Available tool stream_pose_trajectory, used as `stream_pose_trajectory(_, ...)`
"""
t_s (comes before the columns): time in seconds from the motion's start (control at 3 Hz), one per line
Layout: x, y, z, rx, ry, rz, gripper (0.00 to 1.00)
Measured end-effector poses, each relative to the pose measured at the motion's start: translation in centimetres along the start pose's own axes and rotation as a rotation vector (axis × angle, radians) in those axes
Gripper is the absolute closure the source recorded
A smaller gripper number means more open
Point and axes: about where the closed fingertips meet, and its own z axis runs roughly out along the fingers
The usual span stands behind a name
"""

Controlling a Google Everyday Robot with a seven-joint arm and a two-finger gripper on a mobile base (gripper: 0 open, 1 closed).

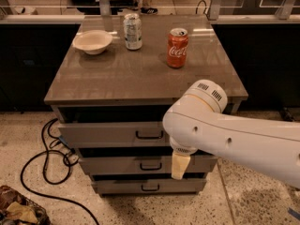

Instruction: Open top drawer

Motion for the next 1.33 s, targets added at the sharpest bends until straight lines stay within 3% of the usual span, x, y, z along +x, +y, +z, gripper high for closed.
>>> stream_pose_trajectory(0.33, 0.0, 0.0, 0.0, 0.000, 0.000, 0.000, 0.00)
stream_pose_trajectory(1.33, -1.3, -0.4, 3.1, 0.025, -0.126, 0.069, 0.00)
